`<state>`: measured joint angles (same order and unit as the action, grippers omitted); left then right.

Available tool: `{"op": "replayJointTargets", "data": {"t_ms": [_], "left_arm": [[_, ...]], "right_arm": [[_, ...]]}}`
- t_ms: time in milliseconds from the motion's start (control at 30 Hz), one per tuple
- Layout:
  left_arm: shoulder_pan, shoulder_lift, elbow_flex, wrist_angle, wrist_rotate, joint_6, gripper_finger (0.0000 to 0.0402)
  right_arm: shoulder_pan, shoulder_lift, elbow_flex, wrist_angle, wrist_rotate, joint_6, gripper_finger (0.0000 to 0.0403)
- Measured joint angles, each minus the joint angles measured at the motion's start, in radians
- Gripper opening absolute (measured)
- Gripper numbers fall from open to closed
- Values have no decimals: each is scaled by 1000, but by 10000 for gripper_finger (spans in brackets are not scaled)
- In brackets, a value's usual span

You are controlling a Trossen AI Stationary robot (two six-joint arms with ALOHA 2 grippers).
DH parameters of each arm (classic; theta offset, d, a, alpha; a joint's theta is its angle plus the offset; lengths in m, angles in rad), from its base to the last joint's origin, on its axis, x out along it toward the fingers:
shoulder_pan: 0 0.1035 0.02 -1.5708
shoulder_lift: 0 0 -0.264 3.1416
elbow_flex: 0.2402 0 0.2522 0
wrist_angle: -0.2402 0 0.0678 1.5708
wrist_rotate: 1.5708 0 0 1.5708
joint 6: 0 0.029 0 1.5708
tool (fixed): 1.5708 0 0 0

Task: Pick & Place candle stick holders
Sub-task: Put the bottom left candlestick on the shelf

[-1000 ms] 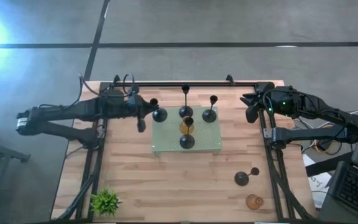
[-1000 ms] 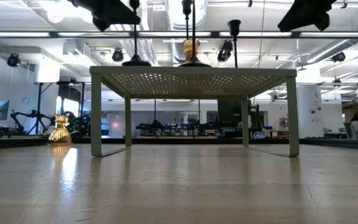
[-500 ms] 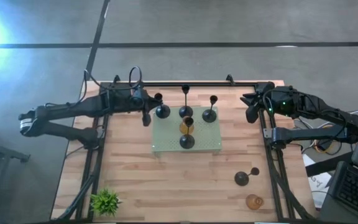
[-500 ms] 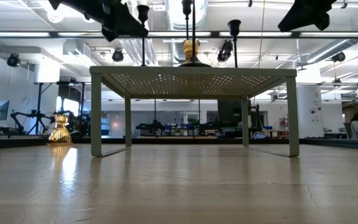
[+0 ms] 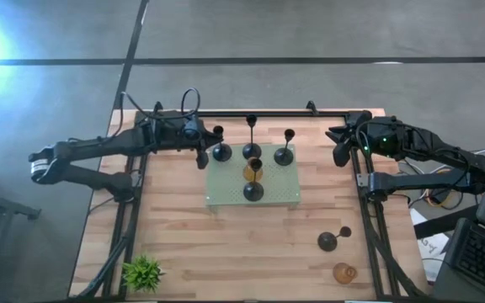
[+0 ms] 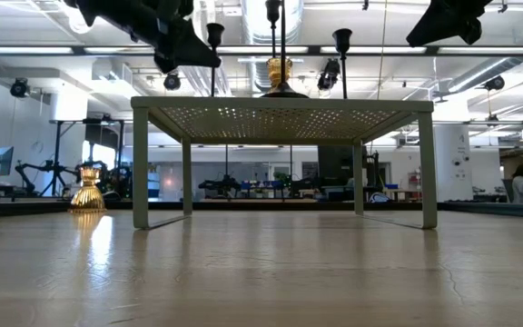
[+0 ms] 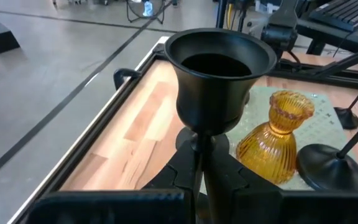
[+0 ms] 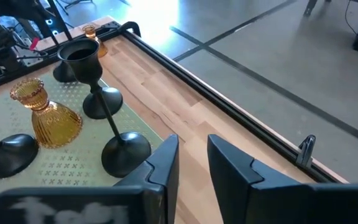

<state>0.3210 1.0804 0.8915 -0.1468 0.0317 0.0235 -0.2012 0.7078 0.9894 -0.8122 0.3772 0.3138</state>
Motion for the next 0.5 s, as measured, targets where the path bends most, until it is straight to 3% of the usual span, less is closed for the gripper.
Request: {"op": "replayJointTargets", "data": {"t_ms": [500], "left_arm": [[20,1,-63,70,39,-26,17]], "right_arm": [[0,0,0,0,0,0,86]]}}
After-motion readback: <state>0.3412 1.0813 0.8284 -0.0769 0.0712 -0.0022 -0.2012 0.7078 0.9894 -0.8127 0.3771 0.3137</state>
